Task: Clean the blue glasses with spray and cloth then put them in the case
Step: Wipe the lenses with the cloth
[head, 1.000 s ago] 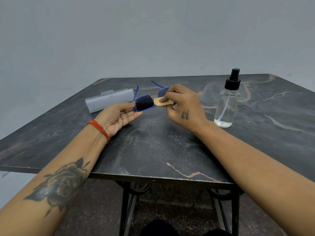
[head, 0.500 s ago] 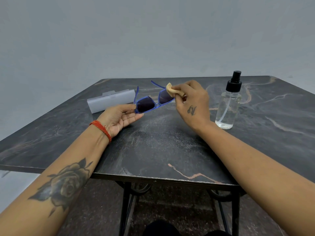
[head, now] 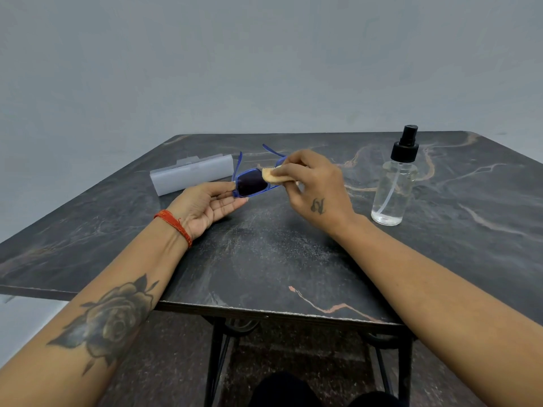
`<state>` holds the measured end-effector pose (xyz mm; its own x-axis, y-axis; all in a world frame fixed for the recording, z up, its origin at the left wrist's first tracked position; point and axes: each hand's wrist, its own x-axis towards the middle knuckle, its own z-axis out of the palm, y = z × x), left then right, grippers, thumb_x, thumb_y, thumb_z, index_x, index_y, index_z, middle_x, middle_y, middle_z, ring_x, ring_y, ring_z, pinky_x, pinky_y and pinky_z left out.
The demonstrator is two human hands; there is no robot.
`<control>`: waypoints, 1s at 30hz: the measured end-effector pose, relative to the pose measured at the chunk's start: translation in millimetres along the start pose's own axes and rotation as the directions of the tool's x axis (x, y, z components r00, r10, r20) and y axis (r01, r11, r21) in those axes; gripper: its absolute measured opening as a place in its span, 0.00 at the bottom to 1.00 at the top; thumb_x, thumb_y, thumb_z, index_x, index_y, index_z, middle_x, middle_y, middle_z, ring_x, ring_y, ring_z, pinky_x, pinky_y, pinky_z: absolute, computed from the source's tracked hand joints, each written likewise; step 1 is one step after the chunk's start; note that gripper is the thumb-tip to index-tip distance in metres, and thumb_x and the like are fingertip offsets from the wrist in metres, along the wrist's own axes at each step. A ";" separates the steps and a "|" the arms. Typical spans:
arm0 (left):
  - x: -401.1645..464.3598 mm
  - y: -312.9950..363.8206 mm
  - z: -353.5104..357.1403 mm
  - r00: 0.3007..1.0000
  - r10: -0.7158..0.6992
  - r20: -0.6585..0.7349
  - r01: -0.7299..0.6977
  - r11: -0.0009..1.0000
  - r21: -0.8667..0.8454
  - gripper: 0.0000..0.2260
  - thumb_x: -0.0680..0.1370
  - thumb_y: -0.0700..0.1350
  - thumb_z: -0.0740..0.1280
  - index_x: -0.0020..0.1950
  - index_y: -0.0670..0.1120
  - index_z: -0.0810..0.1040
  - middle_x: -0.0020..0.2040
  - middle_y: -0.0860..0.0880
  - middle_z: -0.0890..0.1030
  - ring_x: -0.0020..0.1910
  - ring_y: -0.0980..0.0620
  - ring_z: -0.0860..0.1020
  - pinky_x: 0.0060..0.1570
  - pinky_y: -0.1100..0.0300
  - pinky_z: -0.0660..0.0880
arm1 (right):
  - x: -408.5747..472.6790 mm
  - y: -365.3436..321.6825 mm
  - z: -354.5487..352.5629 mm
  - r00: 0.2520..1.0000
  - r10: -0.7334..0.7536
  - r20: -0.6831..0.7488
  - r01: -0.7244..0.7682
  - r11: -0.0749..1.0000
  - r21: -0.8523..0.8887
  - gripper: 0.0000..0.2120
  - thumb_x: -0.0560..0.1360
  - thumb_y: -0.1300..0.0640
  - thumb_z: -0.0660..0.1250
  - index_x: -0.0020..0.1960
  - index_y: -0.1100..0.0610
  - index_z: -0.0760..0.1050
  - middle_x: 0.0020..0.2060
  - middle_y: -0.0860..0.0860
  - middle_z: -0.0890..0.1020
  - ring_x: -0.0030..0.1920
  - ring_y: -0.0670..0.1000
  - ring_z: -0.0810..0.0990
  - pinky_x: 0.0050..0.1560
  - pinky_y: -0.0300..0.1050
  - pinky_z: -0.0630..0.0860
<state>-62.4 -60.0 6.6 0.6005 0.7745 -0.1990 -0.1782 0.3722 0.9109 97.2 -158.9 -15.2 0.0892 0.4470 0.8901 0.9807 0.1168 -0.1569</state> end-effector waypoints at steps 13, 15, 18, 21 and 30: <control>4.5 -0.1 -1.7 1.000 -0.007 -0.007 0.007 1.000 0.003 0.05 0.76 0.32 0.60 0.44 0.35 0.75 0.30 0.44 0.83 0.29 0.52 0.82 0.27 0.64 0.78 | -0.2 5.5 -4.7 0.991 0.136 0.008 -0.135 0.991 -0.017 0.13 0.61 0.70 0.60 0.37 0.60 0.80 0.35 0.54 0.79 0.36 0.56 0.77 0.32 0.43 0.73; 4.4 0.0 -1.4 1.000 -0.010 -0.006 0.010 1.000 0.006 0.05 0.76 0.32 0.60 0.43 0.35 0.75 0.30 0.44 0.83 0.29 0.52 0.82 0.27 0.64 0.78 | 0.3 7.0 -5.6 0.984 0.175 0.010 -0.175 0.984 -0.019 0.13 0.61 0.69 0.58 0.38 0.61 0.80 0.36 0.54 0.79 0.37 0.56 0.77 0.33 0.41 0.71; 4.2 0.5 -1.5 1.000 -0.013 -0.009 0.013 1.000 0.005 0.05 0.76 0.33 0.61 0.43 0.35 0.75 0.30 0.44 0.83 0.29 0.52 0.82 0.28 0.64 0.78 | 0.0 6.9 -7.8 0.974 0.225 -0.004 -0.225 0.974 -0.022 0.11 0.64 0.70 0.62 0.39 0.61 0.80 0.36 0.55 0.78 0.36 0.55 0.76 0.34 0.39 0.65; 4.9 0.8 -2.2 1.000 -0.014 -0.016 0.014 1.000 -0.011 0.05 0.76 0.32 0.61 0.43 0.35 0.75 0.30 0.43 0.83 0.29 0.51 0.82 0.29 0.63 0.79 | 0.5 5.9 -8.7 0.955 0.296 -0.034 -0.296 0.955 -0.008 0.09 0.66 0.71 0.65 0.40 0.60 0.80 0.37 0.55 0.79 0.34 0.51 0.73 0.34 0.34 0.63; 7.7 -0.4 -3.2 0.998 0.041 -0.044 -0.041 0.999 0.014 0.03 0.75 0.32 0.63 0.44 0.34 0.76 0.31 0.44 0.83 0.32 0.51 0.83 0.30 0.64 0.79 | 7.3 -3.0 -17.5 0.757 0.647 0.090 -0.635 0.696 0.334 0.07 0.69 0.61 0.70 0.41 0.51 0.74 0.36 0.45 0.80 0.39 0.49 0.80 0.41 0.40 0.77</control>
<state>-60.2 -52.6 3.5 0.5575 0.8111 -0.1771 -0.1916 0.3333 0.9232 98.0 -171.5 -0.7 0.6864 0.4940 0.5336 0.5682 0.0937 -0.8176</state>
